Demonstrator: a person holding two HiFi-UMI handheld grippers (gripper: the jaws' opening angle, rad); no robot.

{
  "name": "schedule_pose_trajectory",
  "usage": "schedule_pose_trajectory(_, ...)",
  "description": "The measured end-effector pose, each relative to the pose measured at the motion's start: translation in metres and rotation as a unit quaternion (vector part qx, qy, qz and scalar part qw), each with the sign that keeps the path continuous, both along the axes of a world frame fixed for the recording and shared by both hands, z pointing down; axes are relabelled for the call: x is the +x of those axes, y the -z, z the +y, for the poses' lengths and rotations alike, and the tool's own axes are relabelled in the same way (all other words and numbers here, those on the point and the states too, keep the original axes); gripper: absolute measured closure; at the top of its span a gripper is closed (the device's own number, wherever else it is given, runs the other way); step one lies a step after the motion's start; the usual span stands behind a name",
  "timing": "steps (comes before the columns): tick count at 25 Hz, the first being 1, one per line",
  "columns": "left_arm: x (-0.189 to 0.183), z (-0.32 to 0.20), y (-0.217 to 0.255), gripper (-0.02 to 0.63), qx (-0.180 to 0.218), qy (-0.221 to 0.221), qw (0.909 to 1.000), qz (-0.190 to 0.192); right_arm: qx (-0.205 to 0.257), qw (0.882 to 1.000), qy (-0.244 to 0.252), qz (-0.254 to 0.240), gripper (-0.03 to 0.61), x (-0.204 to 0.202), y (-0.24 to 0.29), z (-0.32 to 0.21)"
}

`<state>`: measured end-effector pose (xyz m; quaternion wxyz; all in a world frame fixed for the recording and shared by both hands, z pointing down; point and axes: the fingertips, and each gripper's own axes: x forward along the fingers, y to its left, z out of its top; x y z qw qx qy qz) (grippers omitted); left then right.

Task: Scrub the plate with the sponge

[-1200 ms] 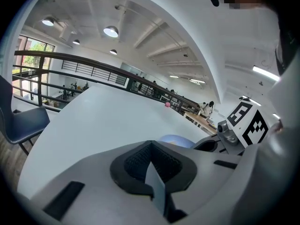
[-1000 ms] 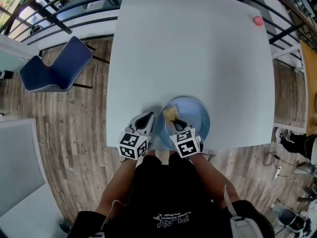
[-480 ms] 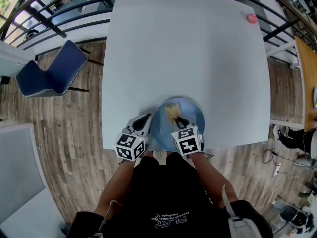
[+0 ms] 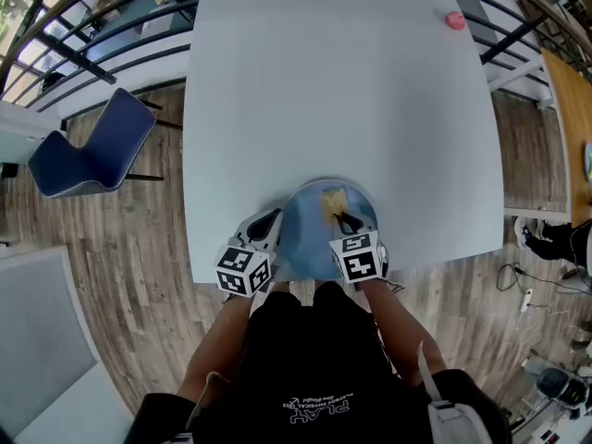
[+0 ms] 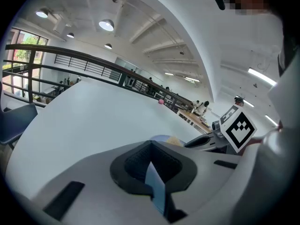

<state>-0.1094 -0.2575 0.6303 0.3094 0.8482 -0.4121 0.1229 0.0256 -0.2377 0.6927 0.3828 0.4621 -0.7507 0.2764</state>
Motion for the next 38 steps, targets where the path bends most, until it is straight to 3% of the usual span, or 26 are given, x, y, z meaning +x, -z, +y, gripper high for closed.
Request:
schedule_pose_trajectory(10, 0.01, 0.004, -0.003, 0.604, -0.003, -0.013, 0.9999, -0.004, 0.007, 1.0, -0.027, 0.009, 0.534, 0.025, 0.005, 0.002)
schedule_pose_trajectory(17, -0.002, 0.014, -0.001, 0.604, -0.002, -0.01, 0.9999, -0.009, 0.019, 1.0, -0.005, -0.018, 0.534, -0.016, 0.02, 0.005)
schedule_pose_trajectory(27, -0.027, 0.034, -0.008, 0.604, -0.01, 0.015, 0.9997, -0.016, 0.004, 0.996, 0.077, -0.04, 0.534, -0.078, 0.022, 0.032)
schedule_pose_trajectory(33, -0.036, 0.037, -0.007, 0.604, -0.01, 0.02, 0.9996, -0.017, -0.007, 0.995, 0.093, -0.026, 0.534, -0.087, 0.012, 0.041)
schedule_pose_trajectory(38, -0.034, 0.041, -0.006, 0.604, -0.011, 0.016, 0.9997, -0.014, -0.001, 0.997, 0.079, -0.012, 0.534, -0.07, 0.008, 0.041)
